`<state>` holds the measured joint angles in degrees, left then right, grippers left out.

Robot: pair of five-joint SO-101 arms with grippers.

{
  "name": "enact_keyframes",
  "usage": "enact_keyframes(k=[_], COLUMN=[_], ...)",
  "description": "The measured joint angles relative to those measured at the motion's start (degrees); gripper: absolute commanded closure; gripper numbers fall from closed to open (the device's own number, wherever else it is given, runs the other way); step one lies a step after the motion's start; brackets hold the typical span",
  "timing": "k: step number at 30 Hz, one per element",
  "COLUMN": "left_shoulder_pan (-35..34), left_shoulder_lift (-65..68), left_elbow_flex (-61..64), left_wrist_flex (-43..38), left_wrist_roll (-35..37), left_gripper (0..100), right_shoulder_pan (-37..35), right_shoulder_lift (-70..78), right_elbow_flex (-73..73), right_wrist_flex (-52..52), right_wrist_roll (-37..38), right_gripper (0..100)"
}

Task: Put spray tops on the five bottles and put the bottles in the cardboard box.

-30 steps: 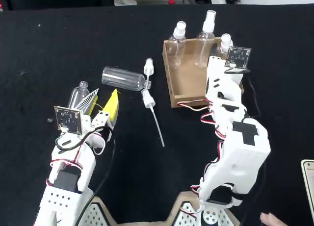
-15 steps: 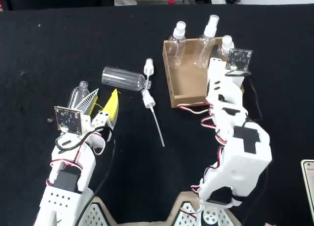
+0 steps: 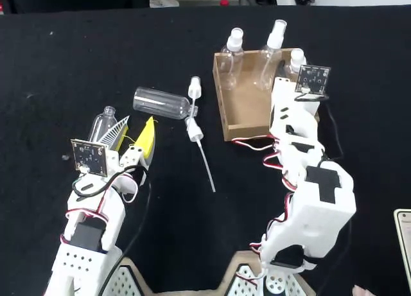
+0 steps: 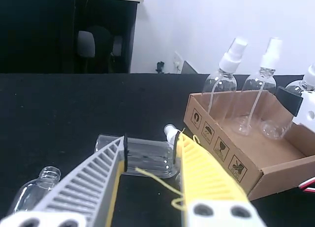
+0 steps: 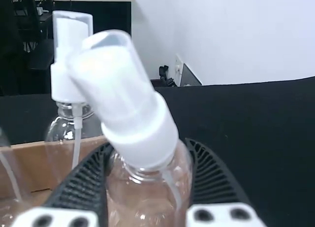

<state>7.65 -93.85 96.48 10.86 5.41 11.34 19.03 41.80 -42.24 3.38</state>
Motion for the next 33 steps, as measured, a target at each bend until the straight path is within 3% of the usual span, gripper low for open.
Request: enact_keyframes(k=[9,19,33], left_shoulder_pan=[0.0,0.0,0.0], left_shoulder_lift=[0.0,0.0,0.0], left_elbow_flex=[0.0,0.0,0.0], left_wrist_flex=[0.0,0.0,0.0], left_wrist_roll=[0.0,0.0,0.0], left_gripper=[83,83,83], right_shoulder_pan=[1.1,3.4,3.0], right_shoulder_lift=[0.0,0.0,0.0], right_elbow_flex=[0.0,-2.4,-4.7], right_wrist_flex=[0.0,0.0,0.0], right_wrist_roll=[-0.4,-12.5,-12.7], right_gripper=[92.4,92.4,92.4])
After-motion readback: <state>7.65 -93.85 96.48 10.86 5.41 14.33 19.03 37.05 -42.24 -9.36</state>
